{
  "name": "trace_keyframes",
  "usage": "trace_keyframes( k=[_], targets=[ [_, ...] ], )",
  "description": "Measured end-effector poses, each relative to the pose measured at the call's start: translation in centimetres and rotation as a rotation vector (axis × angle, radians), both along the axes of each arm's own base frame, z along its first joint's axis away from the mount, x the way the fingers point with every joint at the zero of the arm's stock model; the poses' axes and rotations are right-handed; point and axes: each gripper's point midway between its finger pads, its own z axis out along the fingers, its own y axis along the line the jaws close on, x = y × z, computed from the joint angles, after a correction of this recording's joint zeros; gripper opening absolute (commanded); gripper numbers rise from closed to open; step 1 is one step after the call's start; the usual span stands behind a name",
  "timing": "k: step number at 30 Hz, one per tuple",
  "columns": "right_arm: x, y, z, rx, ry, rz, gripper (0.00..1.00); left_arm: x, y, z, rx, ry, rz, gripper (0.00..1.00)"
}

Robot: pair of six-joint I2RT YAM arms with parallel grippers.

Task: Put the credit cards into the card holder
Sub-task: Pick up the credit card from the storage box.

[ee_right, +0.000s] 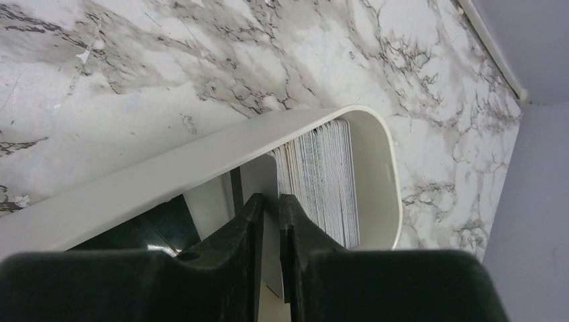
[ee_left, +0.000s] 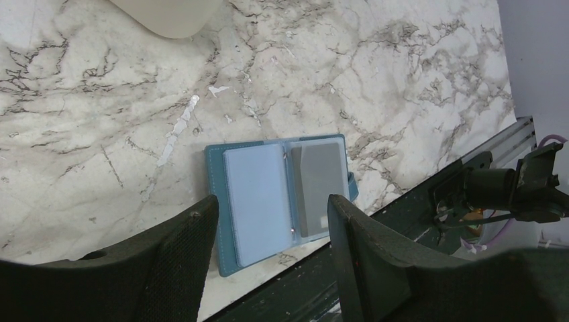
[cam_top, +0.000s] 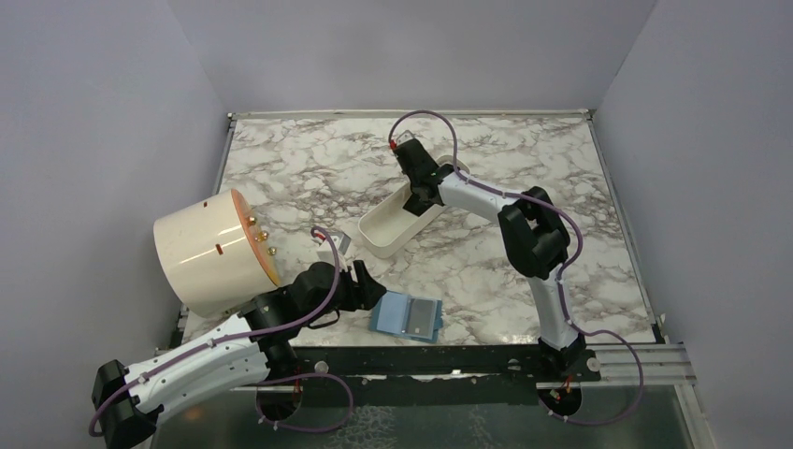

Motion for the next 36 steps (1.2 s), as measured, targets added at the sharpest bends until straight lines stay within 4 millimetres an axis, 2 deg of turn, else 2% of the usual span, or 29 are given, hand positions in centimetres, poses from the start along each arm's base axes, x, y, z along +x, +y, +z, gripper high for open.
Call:
trace_keyframes(
  k=[12, 20, 31, 36],
  targets=[
    [0.1, 0.1, 0.2, 0.001, -0.007, 0.002, 0.04, 0.1, -0.2, -0.4, 0.010, 0.007, 0.001, 0.63],
    [0.2, 0.1, 0.7, 0.008, -0.014, 0.003, 0.01, -0.4, 0.4, -4.3, 0.106, 0.099, 0.014, 0.63],
    [-0.5, 0.5, 4.8, 0.098, -0.049, 0.033, 0.01, -1.6, 0.9, -7.1, 0.133, 0.183, 0.017, 0.62],
    [-1.5, 1.0, 6.1, 0.170, -0.036, 0.053, 0.01, -1.8, 0.6, -7.4, 0.119, 0.198, 0.010, 0.60]
  ],
)
